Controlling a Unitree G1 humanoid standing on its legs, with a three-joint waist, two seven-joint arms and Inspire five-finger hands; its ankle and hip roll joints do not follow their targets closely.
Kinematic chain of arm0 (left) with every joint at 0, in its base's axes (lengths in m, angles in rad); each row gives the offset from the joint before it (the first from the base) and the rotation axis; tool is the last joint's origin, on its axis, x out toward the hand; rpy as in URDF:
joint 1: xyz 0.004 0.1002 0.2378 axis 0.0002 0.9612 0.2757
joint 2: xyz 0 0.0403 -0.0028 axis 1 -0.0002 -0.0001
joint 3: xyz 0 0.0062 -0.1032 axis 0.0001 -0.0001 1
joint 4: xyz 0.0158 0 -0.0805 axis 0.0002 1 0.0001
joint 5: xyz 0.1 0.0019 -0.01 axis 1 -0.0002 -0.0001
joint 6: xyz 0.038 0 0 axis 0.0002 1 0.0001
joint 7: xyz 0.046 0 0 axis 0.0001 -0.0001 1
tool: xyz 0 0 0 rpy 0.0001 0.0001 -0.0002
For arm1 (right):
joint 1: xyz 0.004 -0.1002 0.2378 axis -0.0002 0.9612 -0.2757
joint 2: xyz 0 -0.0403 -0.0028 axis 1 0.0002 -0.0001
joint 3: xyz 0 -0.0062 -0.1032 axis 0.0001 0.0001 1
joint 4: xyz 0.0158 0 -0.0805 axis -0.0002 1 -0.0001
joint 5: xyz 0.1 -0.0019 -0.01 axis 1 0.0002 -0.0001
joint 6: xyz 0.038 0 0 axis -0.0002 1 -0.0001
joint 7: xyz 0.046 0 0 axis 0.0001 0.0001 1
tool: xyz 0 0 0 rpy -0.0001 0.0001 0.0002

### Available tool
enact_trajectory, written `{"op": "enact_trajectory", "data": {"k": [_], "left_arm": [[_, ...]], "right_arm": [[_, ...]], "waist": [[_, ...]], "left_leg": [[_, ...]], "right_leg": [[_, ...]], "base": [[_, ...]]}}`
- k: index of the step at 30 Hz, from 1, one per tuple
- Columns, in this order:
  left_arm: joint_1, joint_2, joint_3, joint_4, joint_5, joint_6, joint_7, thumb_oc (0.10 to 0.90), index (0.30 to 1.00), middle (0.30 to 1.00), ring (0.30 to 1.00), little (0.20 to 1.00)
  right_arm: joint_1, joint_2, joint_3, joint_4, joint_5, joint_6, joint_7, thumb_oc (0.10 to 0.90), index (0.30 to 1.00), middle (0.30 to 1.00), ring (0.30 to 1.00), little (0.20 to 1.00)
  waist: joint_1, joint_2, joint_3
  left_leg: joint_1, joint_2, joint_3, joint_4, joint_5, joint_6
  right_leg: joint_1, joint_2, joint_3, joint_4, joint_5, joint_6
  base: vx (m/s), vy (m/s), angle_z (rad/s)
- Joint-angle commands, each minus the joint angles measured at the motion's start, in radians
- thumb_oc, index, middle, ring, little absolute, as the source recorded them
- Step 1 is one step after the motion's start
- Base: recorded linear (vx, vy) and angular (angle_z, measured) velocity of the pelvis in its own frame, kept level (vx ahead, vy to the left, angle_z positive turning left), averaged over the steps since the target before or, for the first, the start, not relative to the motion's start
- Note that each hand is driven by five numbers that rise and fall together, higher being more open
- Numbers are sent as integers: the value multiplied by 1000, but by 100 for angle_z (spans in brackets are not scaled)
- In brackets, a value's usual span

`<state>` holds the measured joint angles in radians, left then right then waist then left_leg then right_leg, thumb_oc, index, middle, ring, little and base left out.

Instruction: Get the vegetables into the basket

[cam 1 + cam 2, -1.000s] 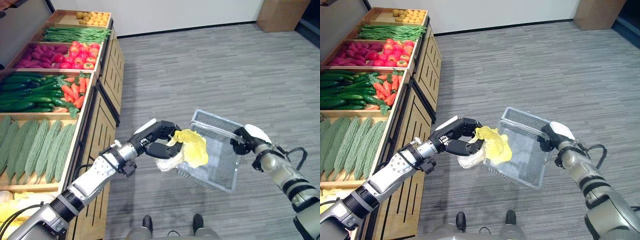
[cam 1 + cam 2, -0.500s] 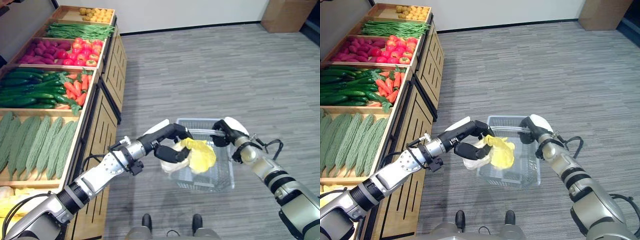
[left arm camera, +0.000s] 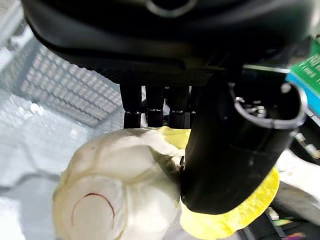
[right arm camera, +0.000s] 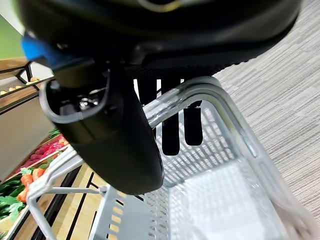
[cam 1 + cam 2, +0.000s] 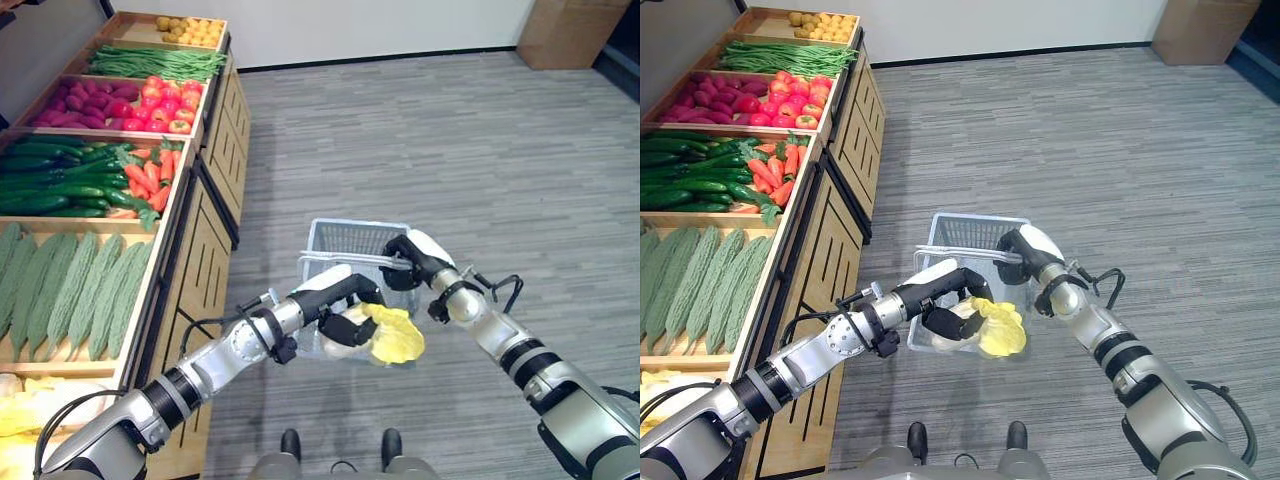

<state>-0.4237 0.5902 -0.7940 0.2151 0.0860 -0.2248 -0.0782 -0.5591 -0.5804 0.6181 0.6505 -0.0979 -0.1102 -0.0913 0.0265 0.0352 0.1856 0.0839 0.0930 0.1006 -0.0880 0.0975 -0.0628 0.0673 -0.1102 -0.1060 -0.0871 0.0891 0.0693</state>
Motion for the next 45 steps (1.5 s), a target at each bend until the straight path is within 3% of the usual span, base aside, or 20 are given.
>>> {"op": "enact_trajectory", "data": {"k": [1, 11, 12, 13, 14, 22, 32, 33, 37, 39, 42, 45], "left_arm": [[-149, -65, -1, 83, 109, -77, 95, 400, 300, 300, 300, 300], [-95, -130, 68, 258, 342, -33, 250, 400, 300, 300, 300, 300], [-87, -139, 72, 291, 395, -16, 274, 437, 352, 352, 352, 352], [-87, -142, 72, 293, 397, -17, 277, 553, 514, 514, 514, 514], [-82, -147, 76, 314, 435, -2, 295, 900, 1000, 1000, 1000, 1000], [-60, -162, 102, 336, 486, 27, 316, 900, 1000, 1000, 1000, 1000], [-31, -123, 123, 193, 415, -10, 281, 900, 1000, 1000, 1000, 1000], [-8, -112, 125, 104, 296, -48, 221, 900, 1000, 1000, 1000, 1000], [46, -60, 122, -63, 104, -72, 96, 900, 1000, 1000, 1000, 1000], [94, 7, 111, -229, -183, -77, -26, 900, 1000, 1000, 1000, 1000], [143, 67, 122, -346, -444, -61, -113, 900, 1000, 1000, 1000, 1000], [222, 95, 168, -402, -592, -46, -138, 900, 1000, 1000, 1000, 1000]], "right_arm": [[-201, 38, -25, -157, 117, -109, -40, 400, 300, 300, 300, 300], [-135, 66, -42, -328, 202, -132, -5, 400, 300, 300, 300, 300], [-132, 68, -38, -357, 217, -139, -1, 400, 300, 300, 300, 300], [-131, 67, -38, -358, 217, -138, 0, 400, 300, 300, 300, 300], [-131, 64, -35, -382, 221, -142, 0, 400, 300, 300, 300, 300], [-110, 48, -46, -367, 202, -131, -10, 400, 300, 300, 300, 300], [-31, 37, -124, -218, 134, -92, -49, 400, 300, 300, 300, 300], [-10, 44, -159, -188, 152, -87, -56, 400, 300, 300, 300, 300], [15, 40, -196, -149, 148, -82, -64, 400, 300, 300, 300, 300], [41, 25, -220, -99, 130, -73, -69, 400, 300, 300, 300, 300], [71, 17, -230, -40, 95, -64, -63, 400, 300, 300, 300, 300], [110, 7, -249, 8, 64, -58, -57, 400, 300, 300, 300, 300]], "waist": [[-3, -53, -82], [-6, -60, -95], [-6, -63, -96], [-6, -62, -96], [-5, -65, -96], [-2, -69, -99], [1, -68, -106], [3, -66, -105], [7, -62, -105], [11, -55, -104], [14, -51, -103], [19, -51, -102]], "left_leg": [[16, 3, 11, 1, -41, -20], [18, 5, 18, 1, -44, -20], [18, 6, 19, 1, -44, -20], [18, 6, 19, 1, -44, -20], [17, 7, 19, 1, -43, -21], [18, 8, 19, 1, -44, -22], [16, 5, 8, 1, -44, -19], [10, 3, 5, 1, -33, -17], [8, 1, 1, 1, -32, -14], [8, -1, -2, 1, -33, -12], [8, -3, -4, 1, -31, -12], [13, -5, -8, 1, -37, -13]], "right_leg": [[46, -18, 0, 0, -4, 63], [47, -20, -2, 0, -6, 63], [47, -19, -1, 0, -6, 63], [47, -19, -1, 0, -6, 63], [47, -19, -1, 0, -6, 63], [49, -17, -6, 0, -8, 62], [55, -17, -14, 0, -10, 61], [50, -18, -15, 0, 0, 59], [48, -19, -16, 0, 1, 59], [49, -20, -19, 0, 3, 58], [50, -20, -20, 0, 4, 59], [56, -19, -22, 0, -3, 61]], "base": [[0, 0, 0], [0, 0, -1], [0, 0, 0], [0, 0, 0], [0, 0, 0], [1, -4, -1], [-2, -1, 1], [11, -3, 4], [-7, 4, 4], [8, 17, 6], [10, 3, 1], [-11, -1, 0]]}}
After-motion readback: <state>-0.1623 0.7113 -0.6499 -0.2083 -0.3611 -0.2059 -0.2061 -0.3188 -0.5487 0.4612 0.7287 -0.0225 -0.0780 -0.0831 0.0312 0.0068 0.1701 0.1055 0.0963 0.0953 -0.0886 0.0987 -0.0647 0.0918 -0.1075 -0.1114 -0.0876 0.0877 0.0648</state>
